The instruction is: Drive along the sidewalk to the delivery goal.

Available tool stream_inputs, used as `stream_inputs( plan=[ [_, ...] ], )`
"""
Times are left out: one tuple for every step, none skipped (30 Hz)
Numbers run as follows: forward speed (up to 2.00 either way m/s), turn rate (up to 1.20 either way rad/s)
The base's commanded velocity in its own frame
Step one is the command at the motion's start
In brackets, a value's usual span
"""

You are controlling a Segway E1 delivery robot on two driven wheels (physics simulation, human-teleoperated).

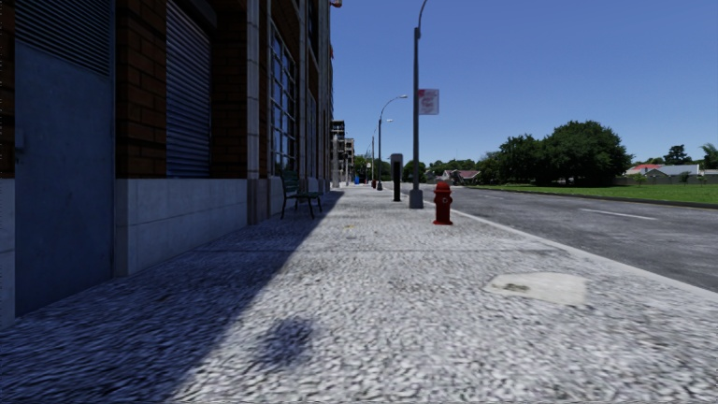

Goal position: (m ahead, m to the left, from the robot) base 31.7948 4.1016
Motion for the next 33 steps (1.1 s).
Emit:
stream_inputs(
  plan=[
    [2.00, 0.00],
    [2.00, 0.00],
    [2.00, 0.00],
    [2.00, 0.00],
    [2.00, 0.00],
    [2.00, 0.00],
    [2.00, 0.00],
    [2.00, 0.00],
    [2.00, 0.00],
    [2.00, 0.00],
    [2.00, 0.00],
    [2.00, 0.00],
    [2.00, 0.00],
    [2.00, 0.00],
    [2.00, 0.00],
    [2.00, 0.00],
    [2.00, 0.00],
    [2.00, 0.00],
    [2.00, 0.00],
    [2.00, 0.00],
    [2.00, 0.00],
    [2.00, 0.00],
    [2.00, 0.00],
    [2.00, 0.00],
    [2.00, 0.00],
    [2.00, 0.00],
    [2.00, 0.00],
    [2.00, 0.00],
    [2.00, 0.00],
    [2.00, 0.00],
    [2.00, 0.00],
    [2.00, 0.00],
    [2.00, 0.00]
  ],
)
